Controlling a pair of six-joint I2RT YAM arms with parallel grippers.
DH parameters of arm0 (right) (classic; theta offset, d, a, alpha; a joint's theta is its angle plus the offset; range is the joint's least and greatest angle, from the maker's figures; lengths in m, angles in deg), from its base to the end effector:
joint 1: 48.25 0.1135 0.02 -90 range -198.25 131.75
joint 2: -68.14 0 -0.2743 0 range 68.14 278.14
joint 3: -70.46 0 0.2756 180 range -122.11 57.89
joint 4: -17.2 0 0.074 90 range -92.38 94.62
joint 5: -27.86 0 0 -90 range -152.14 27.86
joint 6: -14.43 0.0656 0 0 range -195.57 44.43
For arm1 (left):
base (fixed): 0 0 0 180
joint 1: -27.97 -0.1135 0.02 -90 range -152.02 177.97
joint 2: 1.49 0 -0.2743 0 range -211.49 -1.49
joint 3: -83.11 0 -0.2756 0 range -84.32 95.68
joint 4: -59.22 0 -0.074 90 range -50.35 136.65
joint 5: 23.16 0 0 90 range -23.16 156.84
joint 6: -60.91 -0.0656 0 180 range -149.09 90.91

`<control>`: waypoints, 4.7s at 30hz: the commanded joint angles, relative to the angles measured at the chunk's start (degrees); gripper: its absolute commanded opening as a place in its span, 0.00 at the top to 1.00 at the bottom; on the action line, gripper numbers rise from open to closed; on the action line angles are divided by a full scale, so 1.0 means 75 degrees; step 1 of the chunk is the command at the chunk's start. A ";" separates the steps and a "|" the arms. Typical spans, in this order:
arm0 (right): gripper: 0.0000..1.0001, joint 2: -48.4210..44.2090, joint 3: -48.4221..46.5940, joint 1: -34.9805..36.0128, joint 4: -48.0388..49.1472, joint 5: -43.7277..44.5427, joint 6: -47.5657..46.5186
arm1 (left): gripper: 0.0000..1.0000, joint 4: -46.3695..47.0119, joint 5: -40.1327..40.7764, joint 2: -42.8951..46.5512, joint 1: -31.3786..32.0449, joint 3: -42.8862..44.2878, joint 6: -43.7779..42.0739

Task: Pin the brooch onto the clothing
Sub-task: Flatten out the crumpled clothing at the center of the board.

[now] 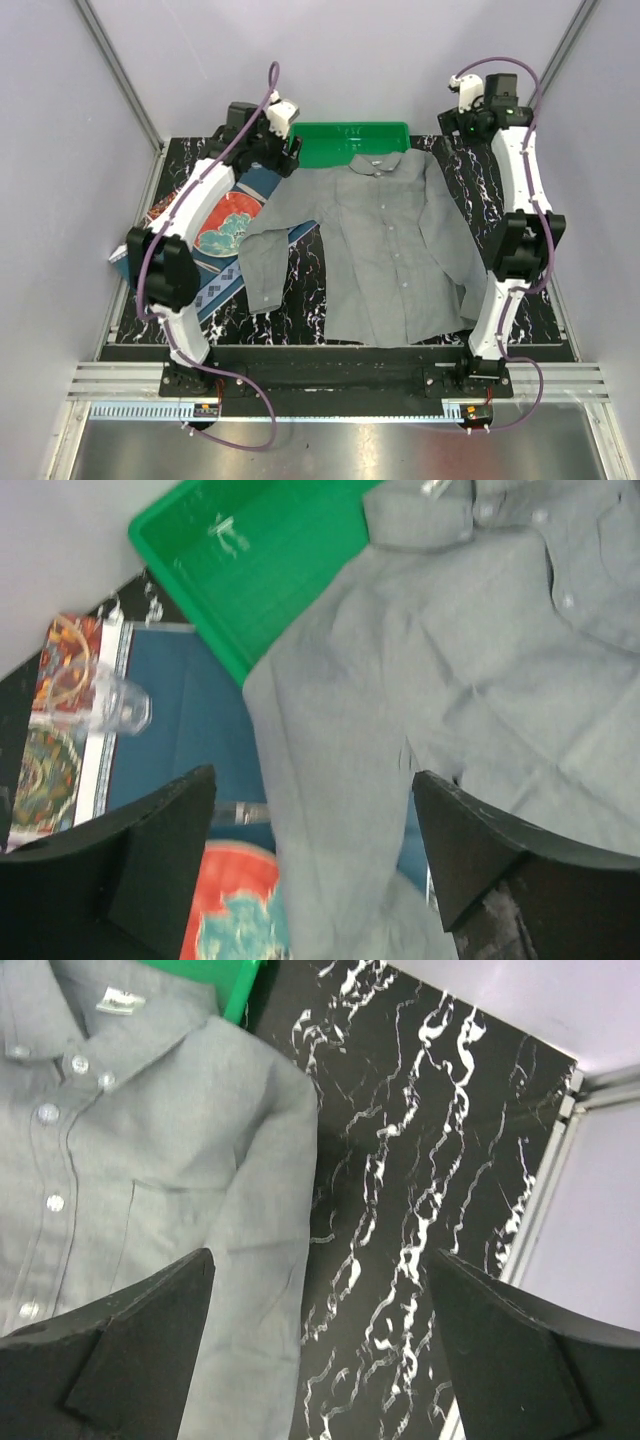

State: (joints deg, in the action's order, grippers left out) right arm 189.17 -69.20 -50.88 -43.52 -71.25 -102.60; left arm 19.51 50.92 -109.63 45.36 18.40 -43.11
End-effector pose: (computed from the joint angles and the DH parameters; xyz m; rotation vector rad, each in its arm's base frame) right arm 0.5255 -0.0137 0.3436 -0.5642 2.2251 -0.0842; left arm 0.4664 -0.1649 0.3347 0.7324 2.0029 -0.3315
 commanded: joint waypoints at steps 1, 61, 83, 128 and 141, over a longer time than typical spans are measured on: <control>0.07 -0.1488 0.0162 -0.0188 -0.0857 -0.0648 -0.0626 | 0.16 -0.0072 -0.0873 0.2123 -0.0396 -0.1189 -0.0577; 0.09 -0.4349 0.5448 -0.0060 -0.2874 -0.2021 -0.1060 | 1.00 -0.1483 0.2419 0.3413 -0.2131 -0.2670 -0.2357; 0.17 -0.3762 0.6855 0.0750 -0.2932 -0.2302 -0.1060 | 1.00 0.6114 0.4128 0.2231 -0.3595 -0.5596 -0.8443; 0.58 -0.4489 0.9772 0.3632 -0.0882 0.2034 0.0393 | 0.01 -0.0554 -0.0490 0.6837 -0.1322 -0.6360 -0.2607; 1.00 -0.5463 0.5419 -0.0197 -0.2357 0.1603 -0.0579 | 0.21 -0.0953 -0.1909 0.7072 0.0820 -0.7473 -0.4295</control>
State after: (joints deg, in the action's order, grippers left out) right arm 148.43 -17.92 -42.25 -57.22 -56.67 -102.20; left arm 11.58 40.29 -54.90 44.49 -36.05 -71.11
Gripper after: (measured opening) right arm 0.012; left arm 0.814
